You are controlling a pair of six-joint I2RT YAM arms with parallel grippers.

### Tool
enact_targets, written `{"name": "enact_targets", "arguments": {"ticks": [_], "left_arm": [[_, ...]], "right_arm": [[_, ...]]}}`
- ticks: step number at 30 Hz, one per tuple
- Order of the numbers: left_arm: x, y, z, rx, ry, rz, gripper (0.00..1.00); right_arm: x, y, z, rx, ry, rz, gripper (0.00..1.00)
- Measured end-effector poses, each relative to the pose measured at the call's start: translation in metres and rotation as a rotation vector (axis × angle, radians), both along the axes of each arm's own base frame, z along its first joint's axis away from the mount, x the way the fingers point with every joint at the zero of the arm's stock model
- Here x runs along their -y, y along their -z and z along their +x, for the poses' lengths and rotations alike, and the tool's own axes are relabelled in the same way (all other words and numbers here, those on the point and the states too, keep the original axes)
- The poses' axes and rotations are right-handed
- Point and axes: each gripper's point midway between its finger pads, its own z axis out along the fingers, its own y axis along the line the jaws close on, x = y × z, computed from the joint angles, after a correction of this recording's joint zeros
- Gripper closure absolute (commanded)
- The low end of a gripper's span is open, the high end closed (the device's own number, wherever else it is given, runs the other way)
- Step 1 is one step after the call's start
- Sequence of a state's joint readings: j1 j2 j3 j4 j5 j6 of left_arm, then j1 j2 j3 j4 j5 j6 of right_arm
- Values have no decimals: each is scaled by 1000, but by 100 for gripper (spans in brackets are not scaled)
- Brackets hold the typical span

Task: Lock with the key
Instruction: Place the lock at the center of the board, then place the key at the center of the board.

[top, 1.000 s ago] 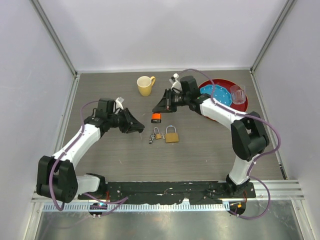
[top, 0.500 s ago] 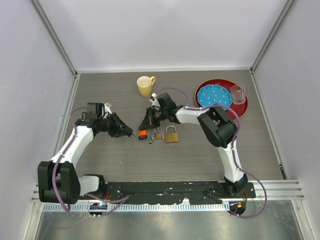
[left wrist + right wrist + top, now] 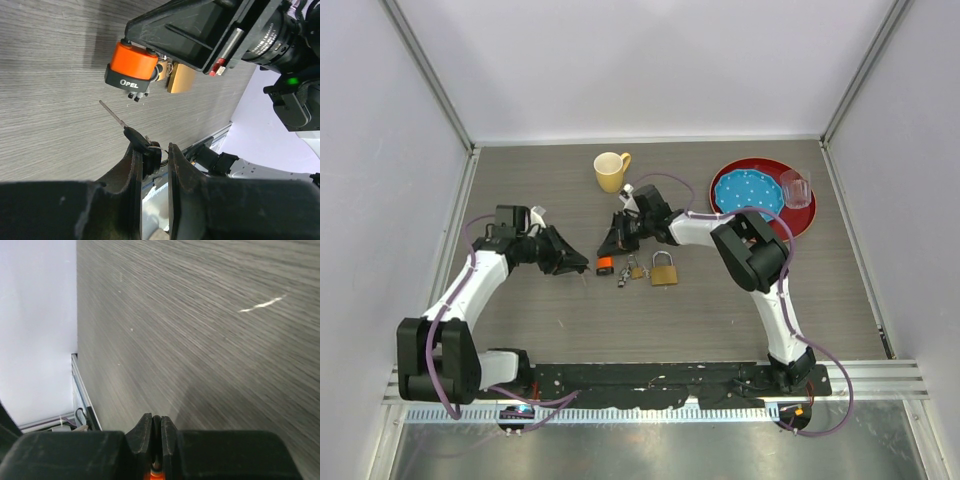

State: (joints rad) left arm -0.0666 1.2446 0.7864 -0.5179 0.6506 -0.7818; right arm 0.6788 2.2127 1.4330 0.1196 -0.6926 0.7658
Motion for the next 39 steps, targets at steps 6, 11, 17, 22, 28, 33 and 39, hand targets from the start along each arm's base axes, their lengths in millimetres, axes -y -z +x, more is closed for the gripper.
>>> {"name": "enact_targets", "arguments": {"ticks": [6,11,17,22,28,33,39], "left_arm": [[1,2,1,-5,3,-5,100],[1,4,2,-9,5,-7,100],[2,9,3,-22,6,-10,100],[2,11,3,-29,10,-11,100],[0,17,2,-39,22,13,100],[-4,21,2,-52,35,51,100],[-9,21,12,-39,53,99,100]], "right_arm": [[5,21,-5,-34,-7,-45,78],[7,25,-6,-21,-19,-60,66],[9,24,-6,-4,-31,-72,57],[13,20,-3,15,-23,-105,45],[21,13,13,44,31,-187,33],[42,6,36,63,101,-249,27],[71,-40,61,108,179,-238,21]]}}
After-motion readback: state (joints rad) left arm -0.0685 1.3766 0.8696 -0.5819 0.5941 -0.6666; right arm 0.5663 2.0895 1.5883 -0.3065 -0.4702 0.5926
